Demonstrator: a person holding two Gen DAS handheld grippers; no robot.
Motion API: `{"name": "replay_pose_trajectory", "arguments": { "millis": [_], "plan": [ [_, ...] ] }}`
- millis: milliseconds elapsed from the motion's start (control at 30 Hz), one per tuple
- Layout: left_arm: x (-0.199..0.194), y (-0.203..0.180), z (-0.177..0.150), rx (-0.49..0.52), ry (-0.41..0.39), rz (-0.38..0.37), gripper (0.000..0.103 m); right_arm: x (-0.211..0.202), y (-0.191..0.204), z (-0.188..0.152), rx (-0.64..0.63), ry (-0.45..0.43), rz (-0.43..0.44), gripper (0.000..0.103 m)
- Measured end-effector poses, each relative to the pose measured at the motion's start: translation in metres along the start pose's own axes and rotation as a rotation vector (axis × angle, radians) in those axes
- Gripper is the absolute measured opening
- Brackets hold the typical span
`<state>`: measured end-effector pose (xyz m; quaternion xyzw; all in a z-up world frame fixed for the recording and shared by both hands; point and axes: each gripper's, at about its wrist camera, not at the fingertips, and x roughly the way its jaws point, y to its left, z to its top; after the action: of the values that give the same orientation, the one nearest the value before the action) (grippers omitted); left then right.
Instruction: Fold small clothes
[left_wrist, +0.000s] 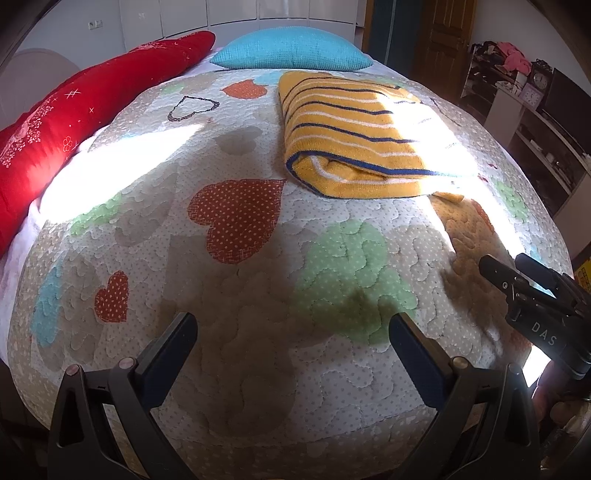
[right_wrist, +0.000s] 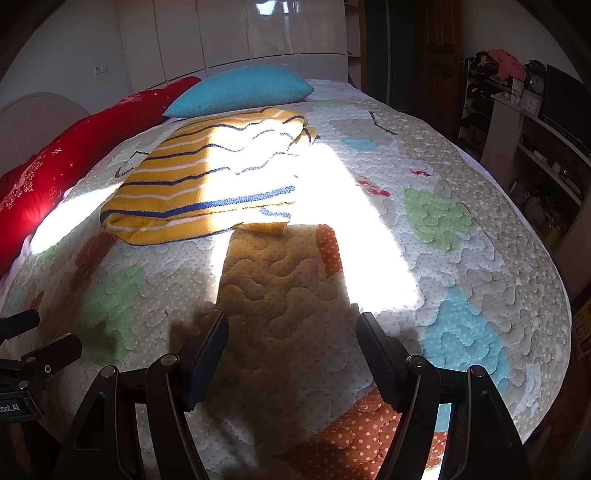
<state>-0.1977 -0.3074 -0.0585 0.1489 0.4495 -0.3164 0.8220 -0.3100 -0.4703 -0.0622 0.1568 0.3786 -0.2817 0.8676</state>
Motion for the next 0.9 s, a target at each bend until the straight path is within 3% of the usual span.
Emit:
{"name": "replay_pose_trajectory", "arguments": {
  "millis": [900],
  "plan": [
    [-0.001, -0.0079, -0.0023, 0.019, 0.007, -0.014, 0.103, -0.0004, -0.0026, 0.0023, -0.009, -0.006, -0.011, 0.077]
  ]
}}
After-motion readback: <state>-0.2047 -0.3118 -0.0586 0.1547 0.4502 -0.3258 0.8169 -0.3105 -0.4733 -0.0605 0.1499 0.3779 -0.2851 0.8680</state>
